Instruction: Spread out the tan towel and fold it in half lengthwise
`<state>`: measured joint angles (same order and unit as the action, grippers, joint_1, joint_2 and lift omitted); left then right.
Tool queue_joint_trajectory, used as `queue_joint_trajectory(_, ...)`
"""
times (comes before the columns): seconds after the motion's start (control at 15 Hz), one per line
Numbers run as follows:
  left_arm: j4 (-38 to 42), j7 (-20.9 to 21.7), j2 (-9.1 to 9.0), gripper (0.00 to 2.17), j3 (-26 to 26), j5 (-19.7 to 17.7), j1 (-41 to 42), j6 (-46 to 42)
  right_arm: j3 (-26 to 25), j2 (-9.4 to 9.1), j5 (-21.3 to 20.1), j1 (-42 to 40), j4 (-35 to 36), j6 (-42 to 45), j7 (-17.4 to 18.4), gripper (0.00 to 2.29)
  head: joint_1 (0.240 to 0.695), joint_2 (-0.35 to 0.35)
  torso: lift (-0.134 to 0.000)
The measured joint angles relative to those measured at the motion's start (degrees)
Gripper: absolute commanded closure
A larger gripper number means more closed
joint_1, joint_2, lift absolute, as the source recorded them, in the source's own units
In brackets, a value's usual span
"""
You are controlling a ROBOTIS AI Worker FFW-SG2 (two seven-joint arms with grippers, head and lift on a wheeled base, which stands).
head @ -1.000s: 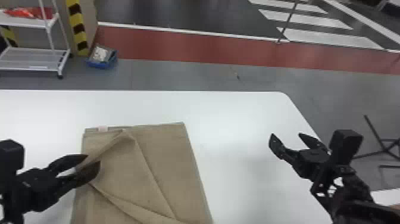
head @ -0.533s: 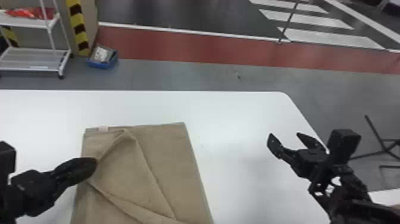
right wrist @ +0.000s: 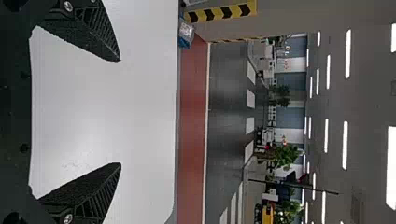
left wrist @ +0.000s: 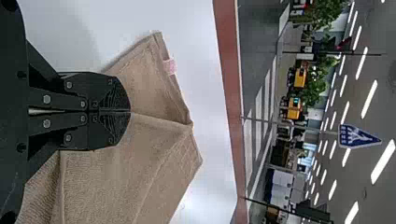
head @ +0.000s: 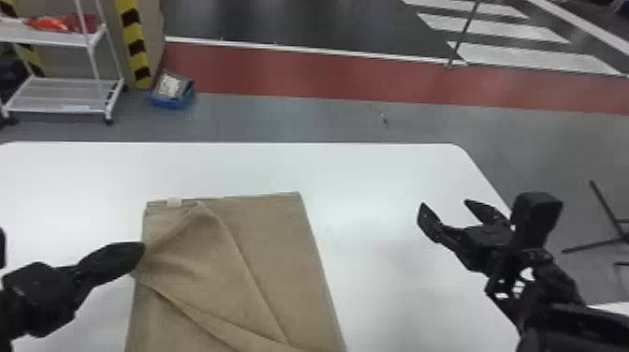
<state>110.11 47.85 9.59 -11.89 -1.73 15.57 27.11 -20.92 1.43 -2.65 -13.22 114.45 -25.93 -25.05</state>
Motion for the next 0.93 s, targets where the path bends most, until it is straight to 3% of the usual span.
queue_joint_trajectory(0.13, 0.59, 1.94, 0.03, 1.35, -3.73, -0.58, 0.15, 0.50, 5.28, 0.92, -4.18, 1.19, -0.81, -0.88, 0.00, 0.08, 0.695, -0.115, -0.125)
queue_joint_trajectory(0.2, 0.76, 2.71, 0.02, 1.35, -5.97, -1.02, 0.16, 0.87, 9.05, 1.43, -6.86, 2.36, -1.85, -1.47, 0.00, 0.08, 0.695, -0.038, -0.125)
queue_joint_trajectory(0.4, 1.49, 3.94, -0.12, 1.35, -11.42, -2.39, 0.45, 2.21, 21.66, 1.95, -14.35, 9.18, -8.30, -4.07, 0.05, 0.08, 0.695, 0.096, -0.125)
queue_joint_trajectory(0.6, 2.14, 4.03, -0.28, 1.35, -13.55, -2.93, 1.42, 2.55, 30.84, 0.16, -15.50, 18.33, -19.10, -7.19, 0.98, 0.11, 0.695, 0.226, -0.125)
queue_joint_trajectory(0.73, 2.20, 4.10, -0.47, 1.35, -13.71, -2.98, 1.69, 2.55, 32.74, -1.04, -14.95, 23.22, -26.46, -7.80, 1.68, 0.15, 0.695, 0.246, -0.125)
queue_joint_trajectory(0.93, 2.05, 4.01, -0.62, 1.35, -13.56, -2.93, 1.79, 2.56, 33.24, -1.24, -13.79, 27.28, -33.71, -7.84, 1.69, 0.29, 0.695, 0.247, -0.125)
